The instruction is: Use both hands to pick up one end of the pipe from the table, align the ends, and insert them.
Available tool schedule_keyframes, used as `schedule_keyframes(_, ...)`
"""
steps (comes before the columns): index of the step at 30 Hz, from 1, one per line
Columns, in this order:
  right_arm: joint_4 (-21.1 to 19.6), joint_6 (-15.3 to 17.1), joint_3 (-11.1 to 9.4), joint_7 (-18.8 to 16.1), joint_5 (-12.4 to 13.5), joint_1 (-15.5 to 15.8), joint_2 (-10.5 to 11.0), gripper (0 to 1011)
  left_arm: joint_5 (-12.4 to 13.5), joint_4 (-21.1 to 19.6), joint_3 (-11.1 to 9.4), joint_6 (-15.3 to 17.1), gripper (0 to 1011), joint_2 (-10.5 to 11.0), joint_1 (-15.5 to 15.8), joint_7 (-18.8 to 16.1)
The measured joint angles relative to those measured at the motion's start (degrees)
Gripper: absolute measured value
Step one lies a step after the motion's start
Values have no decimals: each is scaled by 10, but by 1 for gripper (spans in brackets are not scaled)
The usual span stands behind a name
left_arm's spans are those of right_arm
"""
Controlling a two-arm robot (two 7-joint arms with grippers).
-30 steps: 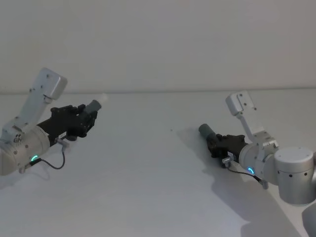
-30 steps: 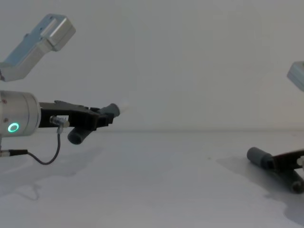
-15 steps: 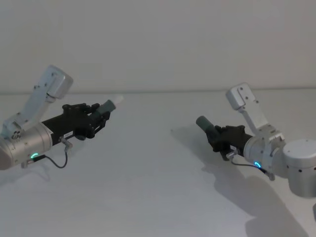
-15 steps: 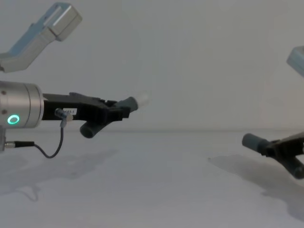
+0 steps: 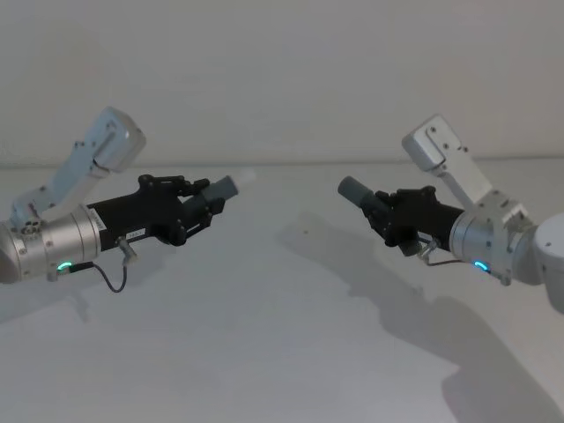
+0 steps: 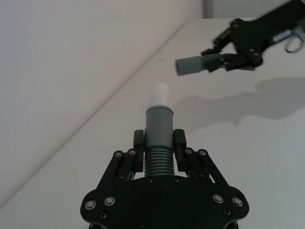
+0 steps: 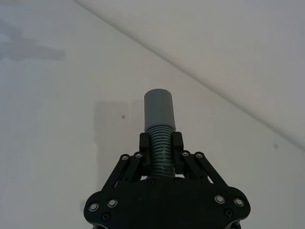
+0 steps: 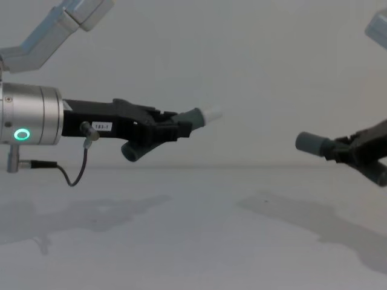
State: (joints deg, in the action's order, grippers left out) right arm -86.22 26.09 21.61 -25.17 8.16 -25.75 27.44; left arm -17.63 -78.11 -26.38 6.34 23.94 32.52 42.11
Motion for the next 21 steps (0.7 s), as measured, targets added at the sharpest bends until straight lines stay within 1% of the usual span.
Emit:
schedule_keyframes(2,-3,-6,5,-10,-3,-5,7,244,1,4,-6,-11,336,2,7,13)
schedule_keyframes(3,-5,-10,8,-17,-7,-8,13,244,1,4,-6,-11,336,2,7,13)
schedule_keyframes(5,-8,-18,16,-29,-13,-15,23,244,4,8,-15,-25,336,5,15,30)
schedule_keyframes(6,-9,-20,18,-34,-14,-18,26,244,4,8,-15,-25,336,5,15,30)
schedule_keyframes(8,-11,-27,26,-45,-20,-24,36,244,9,10,-22,-38,336,8,22,43)
schedule_keyframes(15,-13,-49,45,-75,-35,-40,59,244,19,11,-36,-58,336,16,32,60)
schedule_keyframes(16,-14,-54,49,-81,-38,-44,65,244,20,11,-38,-60,336,17,32,62)
schedule_keyframes(18,-16,-60,54,-90,-43,-48,73,244,24,11,-42,-66,336,20,34,66)
schedule_keyframes(19,-16,-60,54,-90,-43,-48,73,244,25,11,-43,-67,336,21,35,67)
schedule_keyframes(21,-19,-65,58,-97,-45,-51,80,244,28,10,-47,-72,336,23,37,70)
